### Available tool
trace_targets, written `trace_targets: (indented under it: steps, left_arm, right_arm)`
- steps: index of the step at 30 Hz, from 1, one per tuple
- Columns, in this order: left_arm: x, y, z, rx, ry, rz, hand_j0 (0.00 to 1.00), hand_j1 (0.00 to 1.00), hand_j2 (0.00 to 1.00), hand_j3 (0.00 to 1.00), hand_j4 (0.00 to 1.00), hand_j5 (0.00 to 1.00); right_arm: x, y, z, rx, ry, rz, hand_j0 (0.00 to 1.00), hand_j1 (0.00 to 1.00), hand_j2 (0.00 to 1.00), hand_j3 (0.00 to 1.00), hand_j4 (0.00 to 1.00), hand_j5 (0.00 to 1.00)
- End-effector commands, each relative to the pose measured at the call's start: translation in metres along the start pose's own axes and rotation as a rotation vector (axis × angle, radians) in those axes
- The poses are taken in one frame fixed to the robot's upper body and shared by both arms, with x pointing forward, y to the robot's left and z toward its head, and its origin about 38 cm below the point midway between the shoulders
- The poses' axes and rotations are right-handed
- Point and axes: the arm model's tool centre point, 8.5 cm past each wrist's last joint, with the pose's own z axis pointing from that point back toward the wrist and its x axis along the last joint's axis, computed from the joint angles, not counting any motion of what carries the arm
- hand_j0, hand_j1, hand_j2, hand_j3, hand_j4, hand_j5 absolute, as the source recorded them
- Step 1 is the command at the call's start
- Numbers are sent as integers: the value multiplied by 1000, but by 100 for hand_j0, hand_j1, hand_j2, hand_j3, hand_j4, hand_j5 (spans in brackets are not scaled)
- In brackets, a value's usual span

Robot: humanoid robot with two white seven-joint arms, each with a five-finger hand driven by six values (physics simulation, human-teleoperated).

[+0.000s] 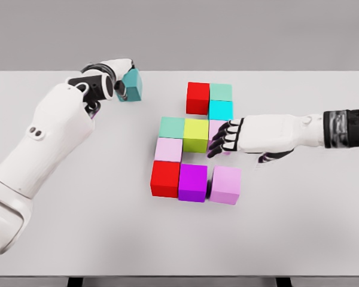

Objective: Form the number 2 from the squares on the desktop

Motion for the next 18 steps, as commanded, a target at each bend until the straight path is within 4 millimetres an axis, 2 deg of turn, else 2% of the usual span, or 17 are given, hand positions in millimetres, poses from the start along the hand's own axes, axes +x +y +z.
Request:
trace_targets:
  steps: [1, 4, 5, 8, 9, 15, 18]
  left_arm:
    - [8, -1, 1, 2, -13, -2, 35, 35, 35, 35, 35, 35]
    - [11, -2, 2, 3, -24, -3, 35, 35, 35, 35, 35, 35]
    - [15, -5, 2, 0, -30, -19, 35, 35, 35, 35, 35, 35]
    - [16, -5, 2, 1, -30, -22, 35, 35, 35, 35, 35, 35]
    - [16, -6, 2, -1, -30, -22, 35, 35, 35, 35, 35, 35]
    - [28, -8, 3, -5, -51, -20, 35, 35, 35, 35, 35, 35]
    - [35, -10, 4, -7, -64, -19, 35, 35, 35, 35, 35, 35]
  right_arm:
    - [-11, -18, 41, -77, 56, -54, 100, 100, 100, 100, 100, 100]
    - [-19, -12, 75, -46, 126, -91, 100, 100, 100, 100, 100, 100]
    - [-20, -2, 85, -12, 152, -108, 100, 100, 100, 100, 100, 100]
    - [-28, 41, 77, 80, 162, -197, 100, 100, 100, 100, 100, 100]
    - [-29, 49, 76, 97, 162, -217, 100, 100, 100, 100, 100, 100]
    - [-20, 76, 59, 190, 132, -209, 100, 100, 100, 100, 100, 100]
    - [-18, 74, 54, 186, 120, -202, 100, 100, 100, 100, 100, 100]
